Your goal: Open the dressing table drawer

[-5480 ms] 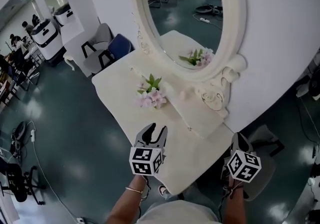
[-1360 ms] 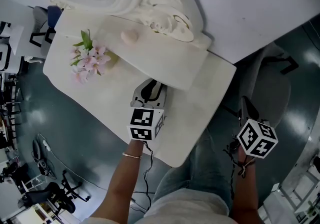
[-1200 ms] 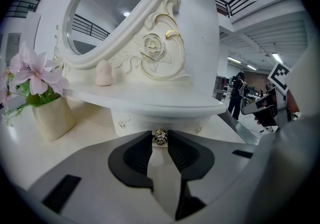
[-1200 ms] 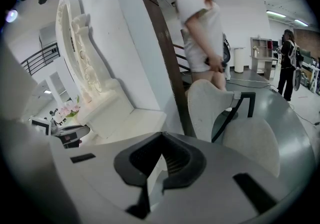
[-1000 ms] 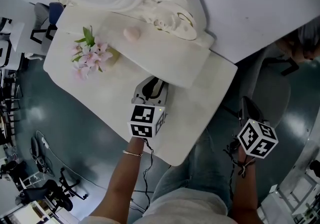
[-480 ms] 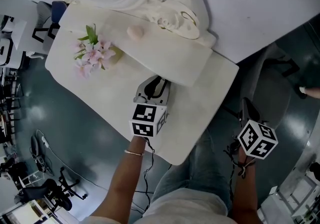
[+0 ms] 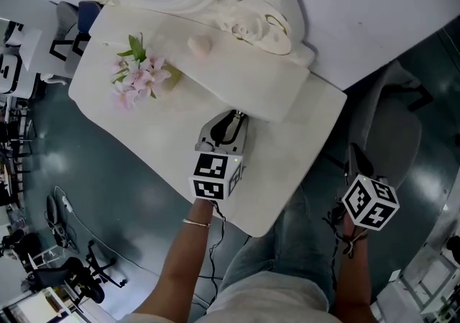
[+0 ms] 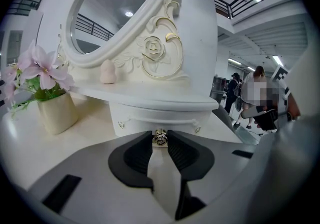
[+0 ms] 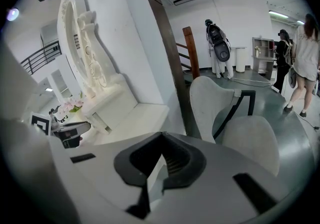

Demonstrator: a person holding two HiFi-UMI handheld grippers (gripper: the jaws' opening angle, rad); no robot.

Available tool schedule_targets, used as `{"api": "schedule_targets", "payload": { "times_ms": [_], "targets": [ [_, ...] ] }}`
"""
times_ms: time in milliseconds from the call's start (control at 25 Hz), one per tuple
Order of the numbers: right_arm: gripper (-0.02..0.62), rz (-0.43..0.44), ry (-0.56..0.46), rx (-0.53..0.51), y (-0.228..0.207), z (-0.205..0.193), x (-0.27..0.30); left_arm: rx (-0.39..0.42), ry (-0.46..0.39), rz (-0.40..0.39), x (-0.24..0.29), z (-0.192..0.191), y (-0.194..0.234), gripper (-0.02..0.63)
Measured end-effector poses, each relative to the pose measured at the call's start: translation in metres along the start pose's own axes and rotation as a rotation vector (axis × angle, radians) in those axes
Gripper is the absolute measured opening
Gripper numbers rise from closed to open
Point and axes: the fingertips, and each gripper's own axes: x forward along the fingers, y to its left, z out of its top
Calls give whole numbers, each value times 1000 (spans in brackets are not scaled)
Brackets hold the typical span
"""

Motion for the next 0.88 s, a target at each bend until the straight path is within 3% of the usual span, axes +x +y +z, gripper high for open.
{"api": "schedule_targets", "payload": {
  "times_ms": [880],
  "targets": [
    [8, 11, -1, -12, 7, -7, -8, 7, 13, 6, -14, -9, 2, 104]
  ]
}}
